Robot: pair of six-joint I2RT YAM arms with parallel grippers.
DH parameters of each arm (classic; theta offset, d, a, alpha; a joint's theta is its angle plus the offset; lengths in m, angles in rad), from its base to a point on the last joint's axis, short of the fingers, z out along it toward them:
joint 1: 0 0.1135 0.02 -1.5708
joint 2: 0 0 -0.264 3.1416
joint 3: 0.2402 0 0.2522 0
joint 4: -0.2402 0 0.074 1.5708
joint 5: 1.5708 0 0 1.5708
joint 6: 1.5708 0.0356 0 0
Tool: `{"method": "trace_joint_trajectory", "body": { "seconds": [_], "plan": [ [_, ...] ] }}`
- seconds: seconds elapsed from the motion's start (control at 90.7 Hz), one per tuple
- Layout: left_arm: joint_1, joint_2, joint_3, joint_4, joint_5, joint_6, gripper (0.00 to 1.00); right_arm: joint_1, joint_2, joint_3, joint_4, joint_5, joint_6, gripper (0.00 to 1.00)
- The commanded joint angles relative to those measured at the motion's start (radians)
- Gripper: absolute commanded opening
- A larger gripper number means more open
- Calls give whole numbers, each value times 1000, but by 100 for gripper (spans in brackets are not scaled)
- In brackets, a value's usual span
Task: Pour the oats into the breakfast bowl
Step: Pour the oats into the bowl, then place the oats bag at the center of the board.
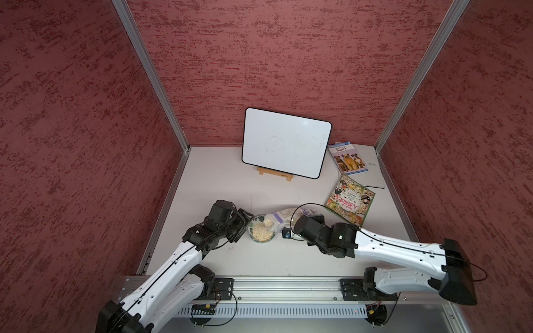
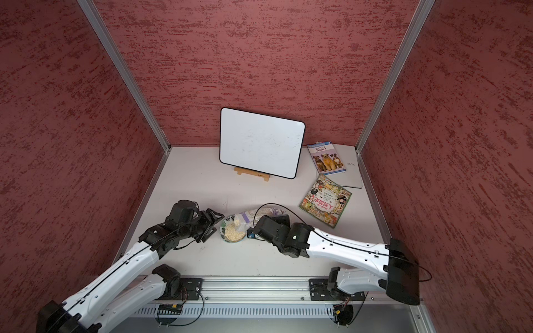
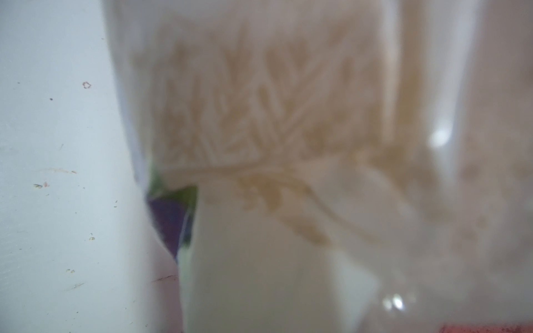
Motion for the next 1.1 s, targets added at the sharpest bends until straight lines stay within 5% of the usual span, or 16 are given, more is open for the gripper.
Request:
{"method": "trace_joint_trajectory", "body": {
  "seconds": [0.0,0.551,0.804,1.091],
  "plan": [
    [-5,-19,47,-31,-5,1,72,-11,-74,-1,168,19,129,0],
    [-5,-30,109,-61,-16,2,72,-26,-255,-249,488,-65,421,0],
    [-5,-23,125,-53,-17,-7,72,-44,-389,-414,784,-3,678,0],
    [-11,-2,128,-23,-7,-22,73,-67,-248,-491,1154,118,879,0]
  ]
}}
